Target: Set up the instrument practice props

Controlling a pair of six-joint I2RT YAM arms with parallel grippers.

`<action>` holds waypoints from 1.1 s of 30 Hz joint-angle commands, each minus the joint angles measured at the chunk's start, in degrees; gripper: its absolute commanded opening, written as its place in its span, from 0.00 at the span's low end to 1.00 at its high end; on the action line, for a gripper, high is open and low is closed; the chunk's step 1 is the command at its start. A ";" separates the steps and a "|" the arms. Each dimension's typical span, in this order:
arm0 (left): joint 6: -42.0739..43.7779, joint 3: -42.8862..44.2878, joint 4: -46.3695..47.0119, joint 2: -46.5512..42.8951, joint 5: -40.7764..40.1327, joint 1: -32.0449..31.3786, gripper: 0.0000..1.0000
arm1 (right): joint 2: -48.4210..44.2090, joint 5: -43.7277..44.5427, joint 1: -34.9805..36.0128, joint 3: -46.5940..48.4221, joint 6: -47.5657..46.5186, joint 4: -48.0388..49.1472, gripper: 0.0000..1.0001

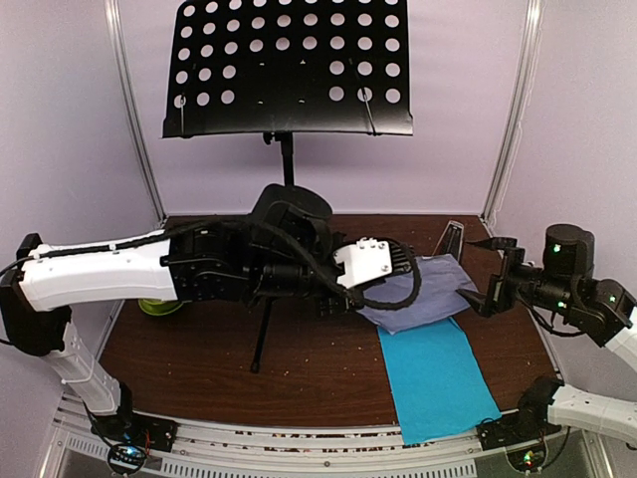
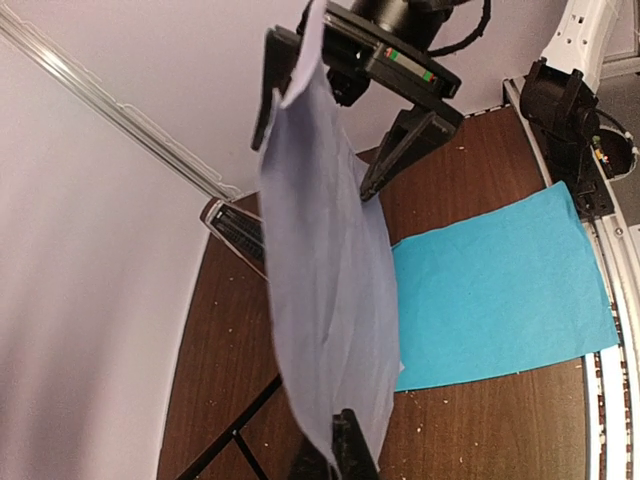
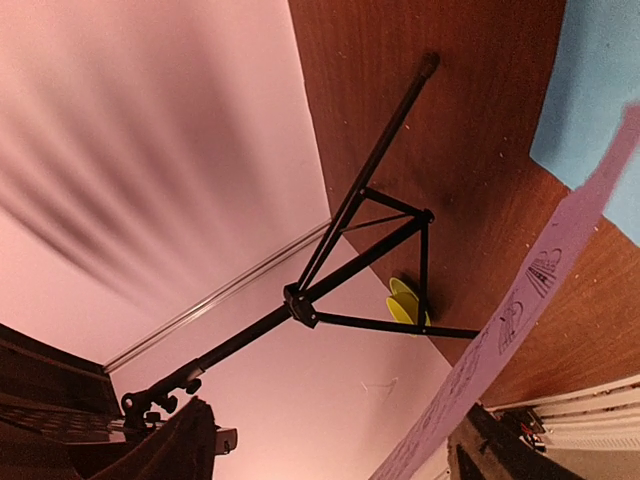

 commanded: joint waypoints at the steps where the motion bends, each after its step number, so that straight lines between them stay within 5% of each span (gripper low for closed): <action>1: 3.56 2.58 0.82 0.71 -1.97 -0.89 0.00 | 2.41 1.76 2.75 1.78 1.22 -0.51 0.72; 7: 7.19 1.99 1.15 0.51 -5.84 -2.35 0.00 | 2.70 3.02 3.31 3.89 2.48 -5.72 0.49; 12: 9.52 0.61 3.68 0.11 -8.55 -3.22 0.01 | 3.14 3.12 3.38 4.47 2.82 -6.90 0.20; 16: 9.59 0.34 3.50 -0.41 -8.58 -3.25 0.25 | 3.14 3.76 3.35 4.04 1.89 -5.08 0.00; 23: 4.45 -6.97 8.43 -6.40 -11.56 -2.90 0.57 | 1.14 7.11 3.23 7.44 -13.24 -4.81 0.00; 27: -3.11 -9.94 8.60 -9.46 -10.69 -0.52 0.60 | 4.77 -1.66 2.43 12.77 -34.69 -3.62 0.00; 33: -12.82 -14.07 11.33 -12.63 -6.42 3.47 0.63 | 19.01 -11.11 2.74 30.57 -66.55 -21.90 0.00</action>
